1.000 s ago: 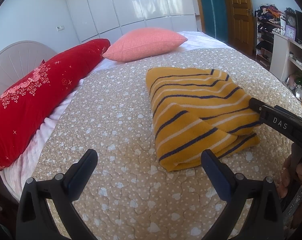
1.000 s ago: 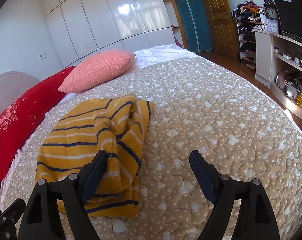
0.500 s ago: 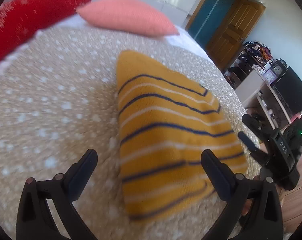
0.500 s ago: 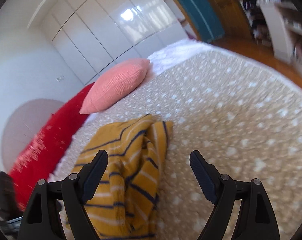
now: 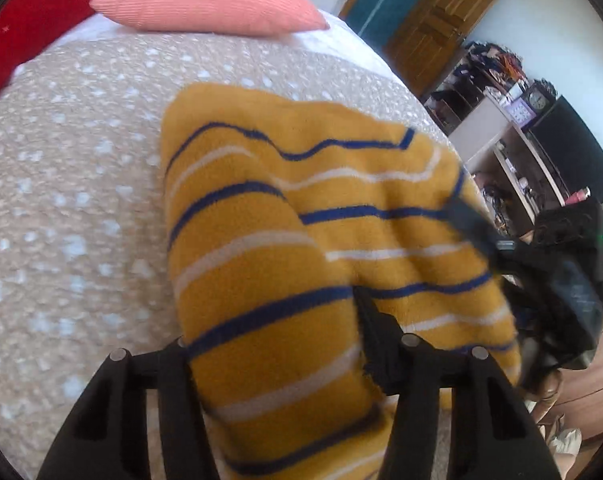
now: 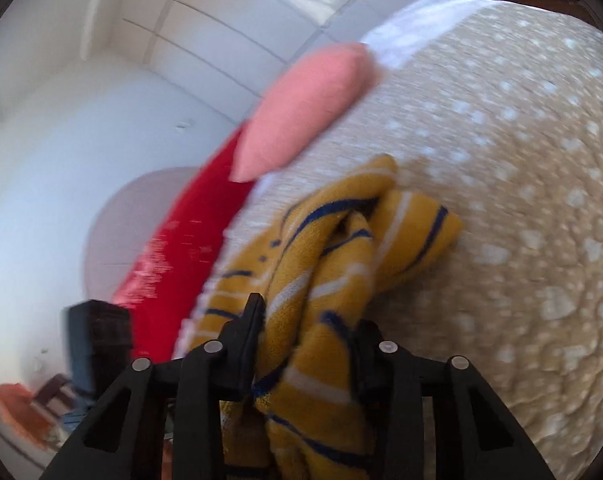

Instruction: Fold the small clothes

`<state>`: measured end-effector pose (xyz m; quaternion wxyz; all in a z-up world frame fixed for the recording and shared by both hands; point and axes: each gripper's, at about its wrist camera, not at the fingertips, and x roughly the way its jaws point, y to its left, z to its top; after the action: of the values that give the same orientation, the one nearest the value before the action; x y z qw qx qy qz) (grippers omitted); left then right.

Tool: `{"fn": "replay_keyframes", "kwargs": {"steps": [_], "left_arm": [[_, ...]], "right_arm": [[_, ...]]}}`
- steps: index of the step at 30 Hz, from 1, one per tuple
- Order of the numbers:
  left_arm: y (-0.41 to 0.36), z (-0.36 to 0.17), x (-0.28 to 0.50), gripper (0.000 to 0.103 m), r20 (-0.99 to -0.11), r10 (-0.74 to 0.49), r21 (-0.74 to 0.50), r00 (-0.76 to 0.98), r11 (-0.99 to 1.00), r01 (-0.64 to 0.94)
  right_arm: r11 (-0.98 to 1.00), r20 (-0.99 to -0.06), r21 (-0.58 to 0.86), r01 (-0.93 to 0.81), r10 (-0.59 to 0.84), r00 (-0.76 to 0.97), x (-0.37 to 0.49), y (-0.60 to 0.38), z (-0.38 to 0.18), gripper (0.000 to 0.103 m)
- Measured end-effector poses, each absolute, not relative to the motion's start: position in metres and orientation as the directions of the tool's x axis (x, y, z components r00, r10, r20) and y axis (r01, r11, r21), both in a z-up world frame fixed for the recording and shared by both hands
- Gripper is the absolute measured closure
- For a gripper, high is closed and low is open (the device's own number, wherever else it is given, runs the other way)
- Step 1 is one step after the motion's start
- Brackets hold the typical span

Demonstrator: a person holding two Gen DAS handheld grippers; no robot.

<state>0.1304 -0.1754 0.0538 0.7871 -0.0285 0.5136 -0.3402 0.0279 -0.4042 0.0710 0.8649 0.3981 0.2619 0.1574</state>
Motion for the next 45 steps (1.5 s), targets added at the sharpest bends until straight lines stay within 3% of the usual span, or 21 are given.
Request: {"fn": "replay_keyframes", "kwargs": {"steps": [2,6,9,12,14,16,18,20,21,22,24,27,28,30,32,33,35,36,37,45], "left_arm": [[-0.167,0.052,0.132,0.043,-0.810,-0.530,-0.370,0.250,0.794,0.481],[-0.149,0.042,0.130,0.035,-0.834,-0.480,-0.343,0.272,0.837,0.426],[-0.137,0.055,0.106,0.035,-0.816,-0.452,-0.278,0.361,0.854,0.440],[-0.132,0.054,0.083,0.033,-0.809,-0.419,-0.216,0.413,0.864,0.454],[-0.135,0.043,0.078,0.033,-0.822,-0.403,-0.196,0.403,0.864,0.464],[-0.130,0.034,0.073,0.033,-0.822,-0.407,-0.218,0.399,0.871,0.439],[-0.122,0.027,0.074,0.029,-0.814,-0.430,-0.266,0.392,0.874,0.406],[-0.121,0.026,0.079,0.024,-0.816,-0.425,-0.271,0.391,0.880,0.390],[-0.121,0.028,0.077,0.024,-0.817,-0.422,-0.265,0.393,0.880,0.394],[-0.123,0.030,0.074,0.024,-0.818,-0.413,-0.249,0.401,0.882,0.401],[-0.123,0.037,0.065,0.024,-0.814,-0.391,-0.204,0.430,0.885,0.419],[-0.115,0.050,0.054,0.025,-0.807,-0.378,-0.182,0.453,0.890,0.418],[-0.107,0.055,0.051,0.025,-0.800,-0.394,-0.203,0.452,0.887,0.414],[-0.094,0.059,0.048,0.025,-0.791,-0.413,-0.233,0.452,0.886,0.400],[-0.080,0.062,0.042,0.024,-0.785,-0.405,-0.239,0.469,0.896,0.374],[-0.078,0.062,0.041,0.024,-0.785,-0.391,-0.229,0.480,0.904,0.361],[-0.073,0.064,0.037,0.024,-0.782,-0.371,-0.212,0.501,0.914,0.347],[-0.070,0.064,0.035,0.024,-0.780,-0.367,-0.208,0.506,0.916,0.343],[-0.067,0.064,0.034,0.024,-0.781,-0.363,-0.207,0.509,0.918,0.338],[-0.042,0.073,0.025,0.024,-0.763,-0.336,-0.203,0.552,0.936,0.289]], "right_arm": [[0.655,-0.325,0.753,-0.064,0.455,0.829,0.022,-0.402,0.079,0.066],[0.824,-0.576,0.524,0.216,0.156,0.803,0.021,-0.400,0.068,0.061],[0.822,-0.563,0.505,0.263,0.083,0.822,0.006,-0.401,0.070,0.061],[0.825,-0.447,0.542,0.161,0.121,0.886,-0.015,-0.388,0.094,0.061],[0.815,-0.396,0.577,0.054,0.222,0.891,-0.024,-0.373,0.101,0.061],[0.758,-0.385,0.651,-0.040,0.375,0.843,-0.019,-0.362,0.093,0.061],[0.716,-0.466,0.697,-0.031,0.485,0.740,-0.005,-0.350,0.065,0.061],[0.802,-0.615,0.591,0.085,0.380,0.691,0.003,-0.347,0.045,0.080],[0.819,-0.629,0.566,0.096,0.354,0.692,0.003,-0.347,0.043,0.100],[0.832,-0.633,0.546,0.099,0.333,0.698,0.001,-0.346,0.048,0.100],[0.876,-0.651,0.466,0.125,0.244,0.718,-0.008,-0.339,0.063,0.095],[0.941,-0.634,0.291,0.174,0.054,0.771,-0.027,-0.325,0.088,0.060],[0.940,-0.616,0.293,0.176,0.045,0.787,-0.030,-0.326,0.092,0.059],[0.913,-0.563,0.390,0.120,0.133,0.816,-0.033,-0.334,0.096,0.059],[0.878,-0.522,0.476,0.041,0.245,0.817,-0.030,-0.332,0.093,0.052],[0.859,-0.518,0.512,0.004,0.306,0.799,-0.025,-0.329,0.085,0.046],[0.862,-0.560,0.506,0.010,0.321,0.764,-0.022,-0.323,0.075,0.045],[0.878,-0.597,0.478,0.024,0.304,0.743,-0.018,-0.318,0.070,0.052],[0.902,-0.638,0.431,0.033,0.279,0.717,-0.016,-0.310,0.067,0.093],[0.915,-0.759,0.361,0.180,0.176,0.627,-0.032,-0.340,0.051,0.093]]}}
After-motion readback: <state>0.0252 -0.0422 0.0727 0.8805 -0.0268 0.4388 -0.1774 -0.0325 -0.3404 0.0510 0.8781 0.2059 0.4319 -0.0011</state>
